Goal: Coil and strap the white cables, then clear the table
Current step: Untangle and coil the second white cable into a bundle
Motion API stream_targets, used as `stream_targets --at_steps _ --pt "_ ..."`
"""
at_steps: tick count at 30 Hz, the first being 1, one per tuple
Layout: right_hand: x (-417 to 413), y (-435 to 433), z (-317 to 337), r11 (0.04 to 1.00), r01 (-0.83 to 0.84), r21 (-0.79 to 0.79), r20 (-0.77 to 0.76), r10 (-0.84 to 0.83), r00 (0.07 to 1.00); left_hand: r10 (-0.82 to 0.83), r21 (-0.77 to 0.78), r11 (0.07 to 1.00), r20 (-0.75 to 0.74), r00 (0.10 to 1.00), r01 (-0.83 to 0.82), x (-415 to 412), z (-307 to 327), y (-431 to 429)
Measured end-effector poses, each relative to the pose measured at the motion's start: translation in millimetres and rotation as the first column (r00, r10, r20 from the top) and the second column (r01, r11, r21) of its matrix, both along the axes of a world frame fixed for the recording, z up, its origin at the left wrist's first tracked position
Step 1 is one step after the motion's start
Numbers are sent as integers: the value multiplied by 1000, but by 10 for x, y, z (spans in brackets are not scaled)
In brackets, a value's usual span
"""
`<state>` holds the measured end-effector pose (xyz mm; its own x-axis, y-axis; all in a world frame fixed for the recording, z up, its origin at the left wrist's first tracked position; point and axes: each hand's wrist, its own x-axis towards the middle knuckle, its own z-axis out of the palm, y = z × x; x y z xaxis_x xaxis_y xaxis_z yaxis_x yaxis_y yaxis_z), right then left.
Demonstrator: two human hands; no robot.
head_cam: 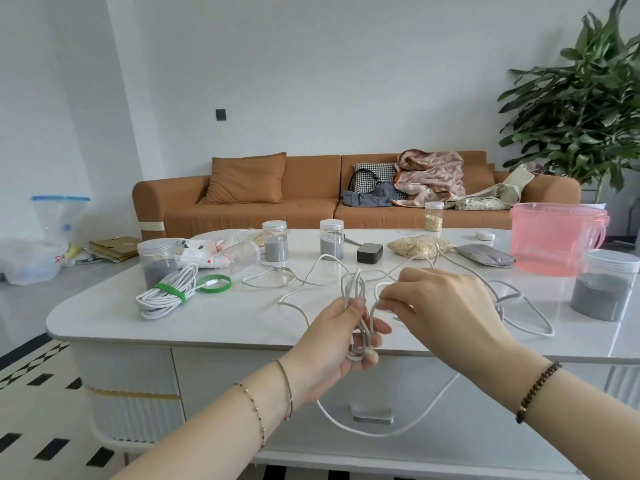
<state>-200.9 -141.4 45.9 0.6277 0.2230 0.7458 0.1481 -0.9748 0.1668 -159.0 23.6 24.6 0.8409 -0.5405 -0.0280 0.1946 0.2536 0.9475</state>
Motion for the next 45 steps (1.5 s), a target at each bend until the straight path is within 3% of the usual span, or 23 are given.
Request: stream_targets --at_steps 5,12,20,23,26,32,36,45 --pt "-12 26 10 999 37 15 24 -38 999 -55 -20 998 -52 997 54 20 -30 -6" --pt "-26 -50 3 994 60 93 -8 -60 998 -176 124 976 -44 983 181 7 -44 36" --pt "4 -126 -13 993 -55 104 101 44 994 -210 327 932 132 969 157 43 37 105" --pt "21 -129 -36 987 -40 158 108 23 994 -115 207 975 147 982 84 75 57 90" --pt "21 -130 -13 969 -35 244 92 13 996 54 -26 998 108 993 -51 180 75 102" --pt "39 -47 -35 954 -111 279 79 93 993 267 -364 901 31 963 -238 283 119 75" --pt "51 -36 -55 926 -208 315 78 193 978 229 -370 902 -27 973 -223 263 100 13" --pt "28 60 -103 951 -190 243 -51 208 977 135 -127 981 -72 988 -143 219 19 17"
